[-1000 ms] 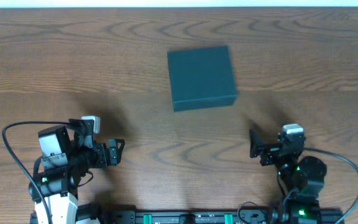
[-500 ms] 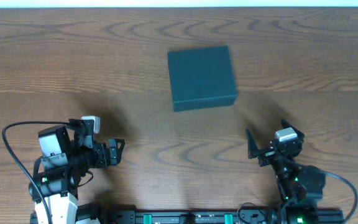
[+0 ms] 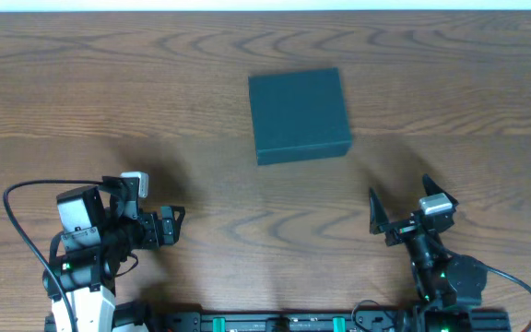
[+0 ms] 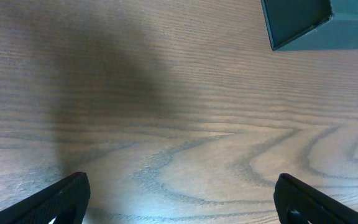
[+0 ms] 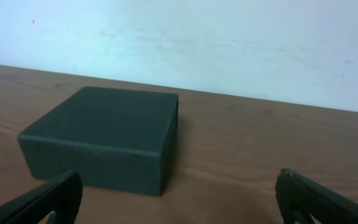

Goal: Pack container

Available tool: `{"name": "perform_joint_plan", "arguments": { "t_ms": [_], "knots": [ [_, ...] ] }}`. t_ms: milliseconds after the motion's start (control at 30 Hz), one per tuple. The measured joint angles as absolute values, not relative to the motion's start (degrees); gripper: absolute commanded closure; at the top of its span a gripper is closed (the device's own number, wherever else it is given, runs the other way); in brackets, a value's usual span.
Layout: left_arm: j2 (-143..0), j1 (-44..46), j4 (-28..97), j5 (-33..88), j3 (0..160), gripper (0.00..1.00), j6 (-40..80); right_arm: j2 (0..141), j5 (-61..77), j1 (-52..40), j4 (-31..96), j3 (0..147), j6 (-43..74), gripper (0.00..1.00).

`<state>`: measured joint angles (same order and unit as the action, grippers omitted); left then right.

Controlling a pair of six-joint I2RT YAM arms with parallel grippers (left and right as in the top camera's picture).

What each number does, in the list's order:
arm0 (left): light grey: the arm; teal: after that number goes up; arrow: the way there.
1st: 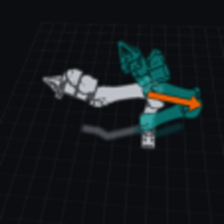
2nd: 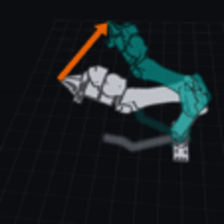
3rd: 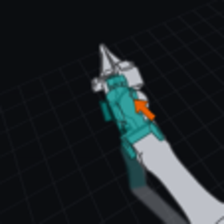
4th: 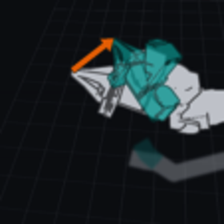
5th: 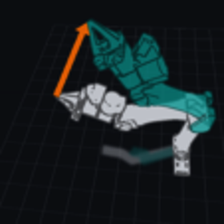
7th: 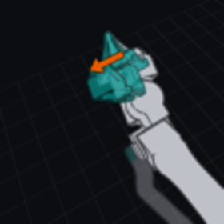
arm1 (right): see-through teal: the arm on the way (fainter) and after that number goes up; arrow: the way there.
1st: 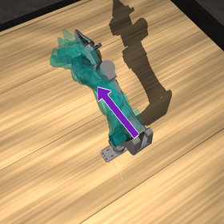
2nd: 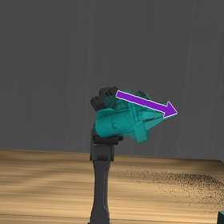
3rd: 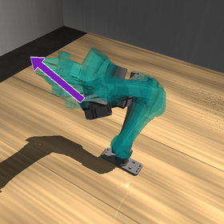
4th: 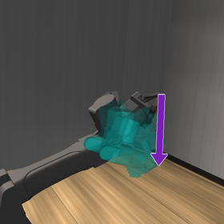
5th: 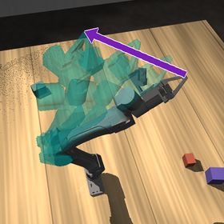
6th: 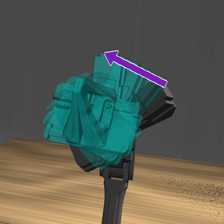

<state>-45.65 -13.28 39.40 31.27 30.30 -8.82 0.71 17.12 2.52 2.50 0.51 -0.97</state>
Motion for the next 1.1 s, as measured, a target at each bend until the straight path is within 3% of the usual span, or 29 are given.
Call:
{"name": "perform_joint_plan", "arguments": {
  "t_ms": [267, 500, 800, 1100],
  "knots": [
    [-45.47, -12.49, 39.42, 31.03, 30.3, 0.05, -8.84, 0.71, 17.12, 2.52, 2.48, 0.51, -0.6, 0.01],
    [-39.13, -4.6, 38.11, 23.66, 30.28, 0.05, -10.09, 0.71, 17.12, 2.52, 2.5, 0.51, -0.62, 0.01],
    [-27.22, 2.07, 17.39, 16.58, 30.28, 0.05, -20.99, 0.69, 17.12, 2.48, 2.52, 0.51, -0.6, 0.01],
    [-19.57, 2.81, -2.5, 15.25, 24.45, 0.05, -20.8, 0.69, 17.12, 2.48, 2.52, 0.51, -0.6, 0.01]
  ]
}}
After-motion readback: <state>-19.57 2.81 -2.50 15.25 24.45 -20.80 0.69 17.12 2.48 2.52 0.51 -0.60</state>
